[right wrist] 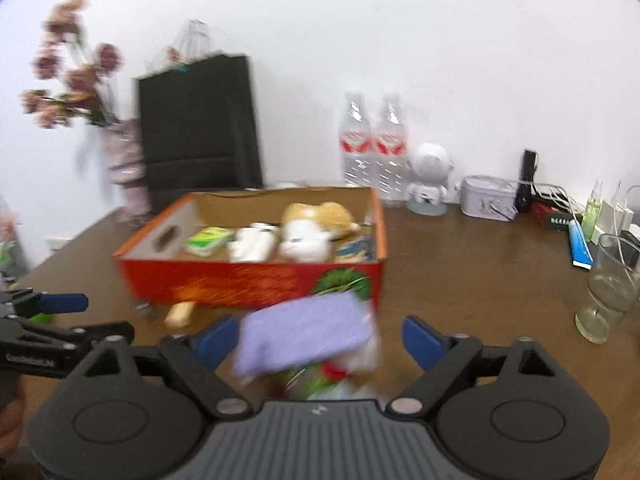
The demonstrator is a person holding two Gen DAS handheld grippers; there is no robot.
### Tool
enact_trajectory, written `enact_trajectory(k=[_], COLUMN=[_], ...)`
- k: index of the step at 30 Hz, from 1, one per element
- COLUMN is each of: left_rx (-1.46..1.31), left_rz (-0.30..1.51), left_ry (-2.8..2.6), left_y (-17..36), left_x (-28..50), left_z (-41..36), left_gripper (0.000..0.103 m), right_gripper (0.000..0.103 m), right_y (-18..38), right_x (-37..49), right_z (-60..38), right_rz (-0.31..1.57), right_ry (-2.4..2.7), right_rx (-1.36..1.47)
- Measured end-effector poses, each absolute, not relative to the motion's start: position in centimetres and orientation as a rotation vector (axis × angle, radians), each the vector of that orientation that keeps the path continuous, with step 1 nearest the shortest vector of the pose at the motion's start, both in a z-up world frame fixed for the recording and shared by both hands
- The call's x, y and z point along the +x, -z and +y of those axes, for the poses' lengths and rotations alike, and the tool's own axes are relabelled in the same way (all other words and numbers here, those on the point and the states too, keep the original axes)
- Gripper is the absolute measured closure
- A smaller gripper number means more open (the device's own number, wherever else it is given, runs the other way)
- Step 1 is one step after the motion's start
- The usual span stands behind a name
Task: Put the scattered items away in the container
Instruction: 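Grasp the purple cloth with the right gripper while the left gripper grasps the beige block, then carry the purple cloth and beige block into the cardboard box and open both grippers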
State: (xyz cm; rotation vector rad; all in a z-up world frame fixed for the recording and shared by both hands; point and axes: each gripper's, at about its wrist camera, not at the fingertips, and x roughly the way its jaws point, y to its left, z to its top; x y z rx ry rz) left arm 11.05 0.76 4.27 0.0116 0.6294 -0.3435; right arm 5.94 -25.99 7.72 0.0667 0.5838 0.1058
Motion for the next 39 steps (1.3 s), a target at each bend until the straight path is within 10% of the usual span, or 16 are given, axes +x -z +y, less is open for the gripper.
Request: enact_trajectory(k=[3, 7, 12, 20, 27, 30, 39], left_rx=[0.003, -0.016, 0.010, -0.018, -0.087, -0.079, -0.056], left_rz=[0.691, 0.705, 0.668, 0.664, 0.680, 0.671, 0.516], left_ry=[0.308, 0.286, 0.273, 0.296, 0.259, 0.249, 0.195], left_y=[-1.9, 0.7, 1.2, 1.1, 0.7, 0.7, -3.2], left_x=[14.4, 15.3, 15.3, 14.1, 10.6, 9.5, 5.4], left_z=[-0.3, -0.2, -0.4, 0.0, 1.3, 1.3, 1.5], left_gripper=[0.041, 0.044, 0.075, 0.082, 0.082, 0.082, 0.082], right_gripper=[0.055, 0.063, 0.098, 0.100, 0.066, 0.094, 0.101], right_y=[-6.9, -5.6, -4.2, -5.0, -3.8, -3.1, -7.9], right_x=[8.9, 10.1, 10.5, 9.1, 9.7, 10.1, 6.9], right_z=[-27.3, -27.9, -27.4, -27.3, -29.4, -29.4, -27.9], right_rz=[0.627, 0.648, 0.668, 0.610, 0.675, 0.710, 0.562], right_ry=[-0.120, -0.166, -0.159, -0.199, -0.249, -0.307, -0.357], right_rx=[0.136, 0.171, 0.163, 0.181, 0.367, 0.436, 0.429])
